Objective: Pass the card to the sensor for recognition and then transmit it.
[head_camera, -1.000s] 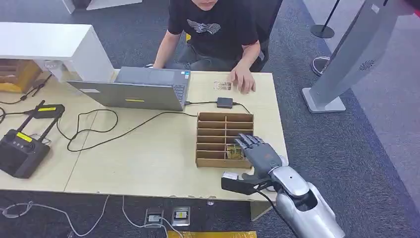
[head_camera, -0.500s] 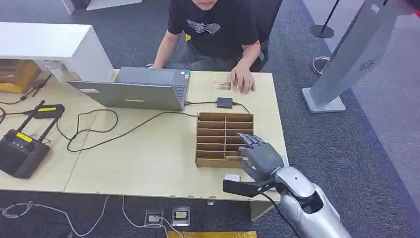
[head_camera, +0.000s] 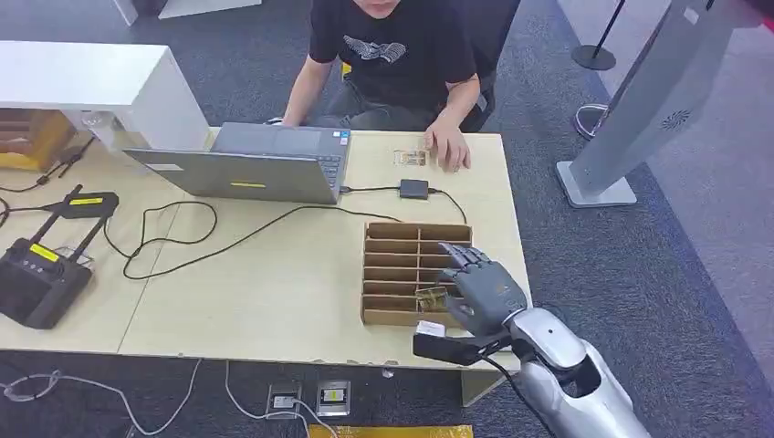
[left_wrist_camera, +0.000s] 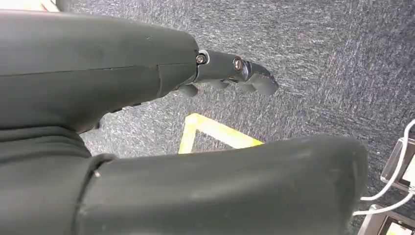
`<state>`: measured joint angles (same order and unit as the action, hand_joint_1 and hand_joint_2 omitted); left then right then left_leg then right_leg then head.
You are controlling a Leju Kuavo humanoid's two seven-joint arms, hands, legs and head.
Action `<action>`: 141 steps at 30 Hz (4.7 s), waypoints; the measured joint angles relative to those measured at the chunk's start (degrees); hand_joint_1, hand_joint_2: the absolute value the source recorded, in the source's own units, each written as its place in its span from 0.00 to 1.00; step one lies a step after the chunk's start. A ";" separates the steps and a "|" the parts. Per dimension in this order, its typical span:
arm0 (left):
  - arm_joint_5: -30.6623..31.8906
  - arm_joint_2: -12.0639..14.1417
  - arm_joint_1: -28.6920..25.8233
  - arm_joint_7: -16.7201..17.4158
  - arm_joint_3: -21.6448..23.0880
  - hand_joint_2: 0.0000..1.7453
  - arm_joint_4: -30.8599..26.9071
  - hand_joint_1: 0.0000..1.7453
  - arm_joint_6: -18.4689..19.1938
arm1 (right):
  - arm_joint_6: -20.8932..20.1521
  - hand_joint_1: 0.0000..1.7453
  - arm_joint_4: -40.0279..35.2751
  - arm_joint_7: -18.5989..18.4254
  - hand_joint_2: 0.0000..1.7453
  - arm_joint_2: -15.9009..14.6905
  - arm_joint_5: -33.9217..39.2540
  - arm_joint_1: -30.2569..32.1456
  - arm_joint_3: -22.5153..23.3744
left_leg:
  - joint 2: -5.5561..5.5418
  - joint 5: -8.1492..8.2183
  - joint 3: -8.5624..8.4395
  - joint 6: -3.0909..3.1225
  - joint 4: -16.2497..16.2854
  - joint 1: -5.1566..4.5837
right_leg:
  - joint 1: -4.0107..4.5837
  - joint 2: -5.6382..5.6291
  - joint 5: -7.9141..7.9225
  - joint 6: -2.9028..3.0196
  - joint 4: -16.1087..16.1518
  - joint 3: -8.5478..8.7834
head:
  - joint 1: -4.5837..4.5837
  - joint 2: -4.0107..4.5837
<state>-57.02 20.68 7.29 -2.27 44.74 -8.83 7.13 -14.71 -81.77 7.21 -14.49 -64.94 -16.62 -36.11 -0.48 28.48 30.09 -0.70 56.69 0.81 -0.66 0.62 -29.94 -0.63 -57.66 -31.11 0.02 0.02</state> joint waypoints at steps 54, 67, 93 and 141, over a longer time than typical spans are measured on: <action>-0.44 0.72 0.17 -0.77 2.78 0.00 0.00 0.00 0.87 | -1.07 0.00 0.35 0.48 1.00 -1.42 -1.03 0.57 -1.44 | 0.00 0.00 0.00 0.00 0.00 0.00 | 0.00 0.00 0.00 0.00 0.00 0.00 | 0.00 -0.02; -0.66 0.74 0.21 -0.77 3.02 0.00 0.00 0.00 0.85 | -0.61 1.00 0.55 0.35 1.00 -1.88 -2.01 0.59 -1.60 | 0.00 0.00 0.00 0.00 0.00 0.00 | 0.00 0.00 0.00 0.00 0.00 0.00 | 0.00 0.00; -0.90 1.07 0.41 -0.79 4.20 0.00 0.00 0.00 0.87 | -0.46 1.00 0.59 0.35 1.00 -1.90 -2.47 0.46 -1.62 | 0.00 0.00 0.01 0.00 0.00 0.00 | 0.00 0.00 0.00 0.00 0.00 0.01 | 0.00 0.00; -4.48 0.85 0.71 -0.77 5.84 0.00 0.00 0.00 -1.38 | 9.14 1.00 -1.05 5.51 1.00 9.55 -5.13 -15.99 15.43 | -0.01 -0.01 0.04 0.00 0.01 0.00 | 0.00 0.05 0.03 -0.01 -0.05 0.01 | 0.00 -0.02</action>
<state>-61.51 21.53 8.00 -3.04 50.58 -8.83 5.75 -5.57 -82.82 12.72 -4.94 -70.07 -32.61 -20.68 -0.49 28.47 30.13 -0.70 56.69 0.81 -0.66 0.68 -29.91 -0.64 -57.71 -31.10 0.02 0.00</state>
